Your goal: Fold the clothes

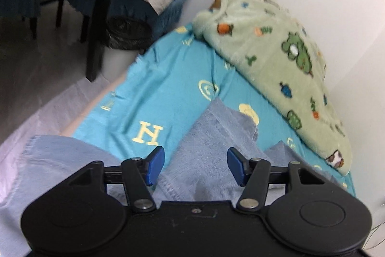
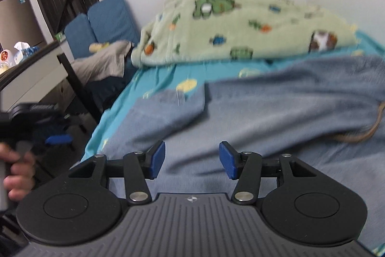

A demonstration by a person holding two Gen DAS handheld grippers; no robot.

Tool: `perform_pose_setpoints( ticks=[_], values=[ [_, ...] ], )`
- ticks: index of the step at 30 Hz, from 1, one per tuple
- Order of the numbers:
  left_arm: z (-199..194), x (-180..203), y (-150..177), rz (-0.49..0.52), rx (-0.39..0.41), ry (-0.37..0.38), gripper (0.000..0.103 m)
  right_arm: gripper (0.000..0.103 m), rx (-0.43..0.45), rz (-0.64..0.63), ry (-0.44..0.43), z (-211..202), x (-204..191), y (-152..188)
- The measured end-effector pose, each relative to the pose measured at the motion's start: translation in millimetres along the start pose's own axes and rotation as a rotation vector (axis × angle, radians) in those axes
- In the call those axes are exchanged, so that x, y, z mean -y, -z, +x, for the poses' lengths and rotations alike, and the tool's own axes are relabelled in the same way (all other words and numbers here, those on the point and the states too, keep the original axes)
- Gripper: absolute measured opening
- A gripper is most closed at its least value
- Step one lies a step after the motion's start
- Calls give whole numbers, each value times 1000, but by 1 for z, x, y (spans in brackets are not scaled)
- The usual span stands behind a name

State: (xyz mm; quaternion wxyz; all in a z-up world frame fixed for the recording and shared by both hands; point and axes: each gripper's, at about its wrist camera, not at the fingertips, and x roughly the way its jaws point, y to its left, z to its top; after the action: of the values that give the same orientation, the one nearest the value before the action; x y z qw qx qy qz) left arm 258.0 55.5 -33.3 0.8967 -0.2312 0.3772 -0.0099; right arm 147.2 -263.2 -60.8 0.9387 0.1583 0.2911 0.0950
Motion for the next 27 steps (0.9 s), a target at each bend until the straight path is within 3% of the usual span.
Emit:
perform_pose_setpoints(
  ticks=[5,12,15,17,19,24,27],
  values=[
    [54,8,-6,83,-31,-37,51,53,-28,14,-15,17,0,5],
    [99,-2,-11,89,-75,-40,49,53,-67,98,-44,28,16,11],
    [108,-7,-10,84,-92,-34,36,54,-86,105,-43,35,18,13],
    [109,-8,-8,74,-89,-33,20,54,-100,108,-44,39,18,15],
    [105,-5,-6,87,-64,-37,5,54,-107,106,-44,40,16,16],
    [79,20,-1,171,40,-23,3,54,-100,99,-15,36,14,14],
    [52,48,7,280,121,43,3,54,-85,96,13,32,16,14]
  ],
)
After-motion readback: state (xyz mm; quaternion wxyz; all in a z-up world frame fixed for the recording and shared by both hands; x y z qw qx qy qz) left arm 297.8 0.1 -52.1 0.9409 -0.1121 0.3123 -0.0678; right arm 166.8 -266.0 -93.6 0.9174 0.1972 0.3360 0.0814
